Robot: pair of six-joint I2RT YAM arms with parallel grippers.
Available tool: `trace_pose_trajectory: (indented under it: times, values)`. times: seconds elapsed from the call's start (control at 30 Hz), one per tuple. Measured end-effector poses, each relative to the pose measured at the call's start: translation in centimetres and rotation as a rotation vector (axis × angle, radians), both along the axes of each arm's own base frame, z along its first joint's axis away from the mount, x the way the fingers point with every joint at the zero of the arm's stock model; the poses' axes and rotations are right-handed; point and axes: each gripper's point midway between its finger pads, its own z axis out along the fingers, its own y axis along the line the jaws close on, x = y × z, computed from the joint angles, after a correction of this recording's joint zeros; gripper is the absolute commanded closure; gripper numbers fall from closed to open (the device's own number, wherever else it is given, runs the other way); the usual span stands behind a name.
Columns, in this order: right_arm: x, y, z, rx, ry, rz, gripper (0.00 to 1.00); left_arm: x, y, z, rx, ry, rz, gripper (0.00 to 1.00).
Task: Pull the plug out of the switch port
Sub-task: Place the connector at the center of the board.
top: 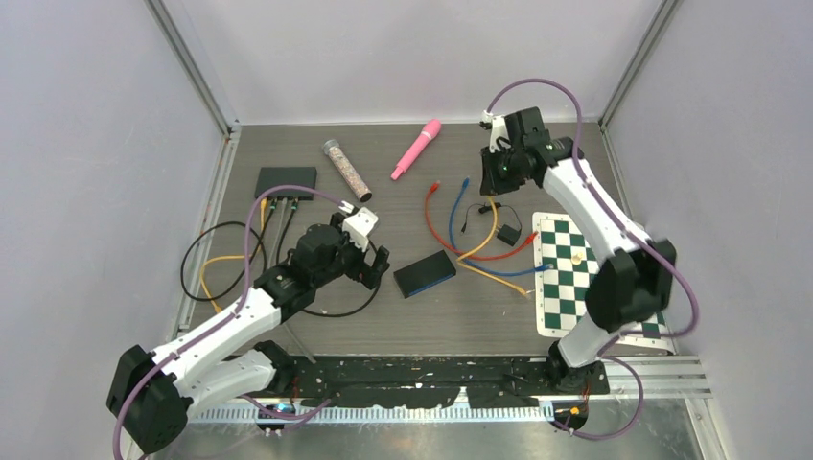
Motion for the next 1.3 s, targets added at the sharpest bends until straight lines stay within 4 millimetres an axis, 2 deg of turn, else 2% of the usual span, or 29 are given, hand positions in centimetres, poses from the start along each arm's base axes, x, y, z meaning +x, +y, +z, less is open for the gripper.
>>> trace_pose_trajectory:
  times: [0.07,0.17,0.27,0.37,0.43,0.5,0.63,0.8,0.87,1.0,1.13,1.2,1.3]
  values:
    - [1.9,-0.2,-2.5,0.021,0.077,-0.012,0.95,-0.2,-0.1,-0.1,0.0,0.008,-0.01,0.0]
    - [5.2,-0.3,-4.3,0.036,0.123,-0.029,0.94,-0.5,-0.2,-0.4,0.003,0.022,-0.024,0.0]
    - [8.6,-0.1,-4.4,0.043,0.103,-0.037,0.92,-0.7,-0.2,-0.6,0.006,0.033,-0.031,0.0]
    - [10.5,-0.3,-4.0,0.043,0.088,-0.041,0.88,-0.8,-0.4,-0.8,0.004,0.042,-0.041,0.01]
    - [12.0,-0.4,-3.6,0.042,0.072,-0.044,0.79,-0.9,-0.6,-1.2,0.007,0.057,-0.049,0.0]
    - [12.9,-0.6,-3.6,0.036,0.069,-0.049,0.56,-0.9,-0.7,-1.5,0.009,0.07,-0.05,0.0]
    - [13.5,-1.4,-4.6,0.017,0.096,-0.07,0.38,-1.1,-1.0,-2.5,0.012,0.109,-0.052,0.0]
    - [11.9,-2.1,-5.3,0.017,0.125,-0.099,0.35,-1.0,-1.4,-3.7,0.01,0.16,-0.045,0.0]
    - [10.2,-2.2,-5.0,0.034,0.132,-0.108,0.35,-1.0,-1.6,-4.3,0.009,0.189,-0.042,0.01]
    - [6.4,-1.2,-2.6,0.136,0.088,-0.096,0.36,-0.9,-2.6,-5.6,0.006,0.262,-0.044,0.01]
    - [1.7,1.0,-1.2,0.238,0.044,-0.041,0.39,-1.1,-3.8,-6.5,-0.02,0.336,-0.057,0.0]
    - [-1.1,2.8,-2.2,0.263,0.063,0.004,0.39,-1.2,-4.4,-6.9,-0.035,0.375,-0.058,0.0]
    - [-5.4,5.3,-5.9,0.254,0.154,0.069,0.41,-1.5,-4.8,-7.5,-0.056,0.427,-0.051,0.01]
